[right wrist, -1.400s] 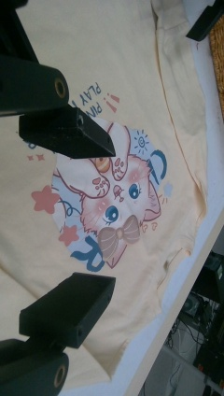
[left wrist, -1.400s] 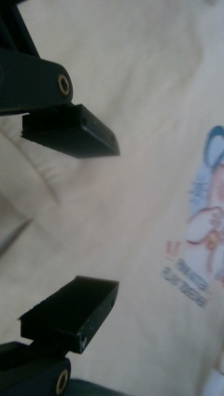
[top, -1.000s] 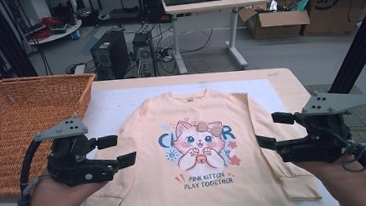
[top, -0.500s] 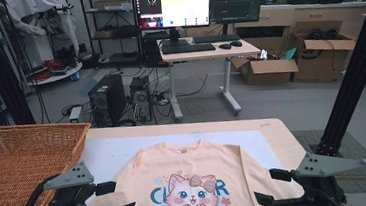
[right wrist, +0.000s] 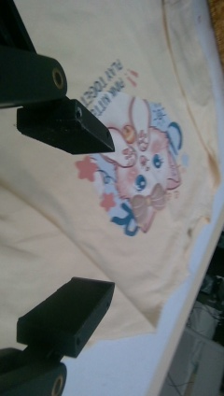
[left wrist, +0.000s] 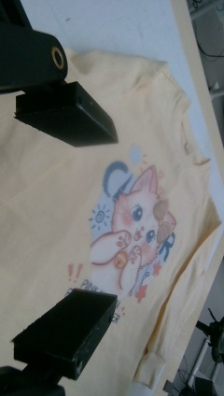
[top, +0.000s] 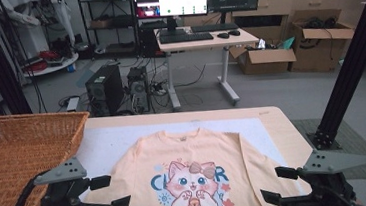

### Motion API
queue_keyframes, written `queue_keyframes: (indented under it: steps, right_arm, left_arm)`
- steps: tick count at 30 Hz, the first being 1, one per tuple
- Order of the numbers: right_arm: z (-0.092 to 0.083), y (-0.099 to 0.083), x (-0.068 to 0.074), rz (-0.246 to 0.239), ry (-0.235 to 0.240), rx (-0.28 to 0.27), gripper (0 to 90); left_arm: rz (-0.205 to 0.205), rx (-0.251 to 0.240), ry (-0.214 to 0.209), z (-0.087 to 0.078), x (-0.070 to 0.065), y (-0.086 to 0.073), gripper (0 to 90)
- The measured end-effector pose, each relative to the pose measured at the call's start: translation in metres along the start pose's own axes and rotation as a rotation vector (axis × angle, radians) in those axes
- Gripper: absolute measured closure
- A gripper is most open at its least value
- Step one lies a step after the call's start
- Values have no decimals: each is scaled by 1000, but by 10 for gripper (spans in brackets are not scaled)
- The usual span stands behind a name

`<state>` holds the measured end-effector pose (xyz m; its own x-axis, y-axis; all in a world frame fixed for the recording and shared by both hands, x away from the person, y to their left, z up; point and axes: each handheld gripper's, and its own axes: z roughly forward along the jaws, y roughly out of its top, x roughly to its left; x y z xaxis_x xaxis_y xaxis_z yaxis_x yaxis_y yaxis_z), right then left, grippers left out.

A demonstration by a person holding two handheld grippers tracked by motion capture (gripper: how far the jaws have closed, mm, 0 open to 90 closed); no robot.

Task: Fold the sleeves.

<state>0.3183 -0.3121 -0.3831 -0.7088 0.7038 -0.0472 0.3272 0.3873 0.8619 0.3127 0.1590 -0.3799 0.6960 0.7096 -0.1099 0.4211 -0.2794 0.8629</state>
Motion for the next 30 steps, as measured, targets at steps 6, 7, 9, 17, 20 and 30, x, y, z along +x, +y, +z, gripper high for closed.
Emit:
queue_keyframes:
  steps: [6, 7, 9, 17, 20, 30]
  right_arm:
    - [4, -43, 2, 66, 14, 132, 418]
    - [6, -49, 3, 76, 22, 143, 442]
    - [11, -60, 5, 91, 45, 189, 543]
    - [3, -53, 2, 90, 12, 182, 847]
    - [-1, -33, 11, 76, 36, 140, 845]
    - [50, 3, 97, -46, 195, 201, 603]
  left_arm:
    - [-25, 28, -2, 9, 0, -20, 199]
    - [-26, 30, -5, 10, -1, -21, 199]
    - [-28, 37, -9, 11, -1, -23, 199]
    - [-32, 30, -2, 7, 0, -22, 200]
    - [-40, 25, -1, 4, -1, -23, 199]
    - [-59, 33, -11, -8, -7, -38, 199]
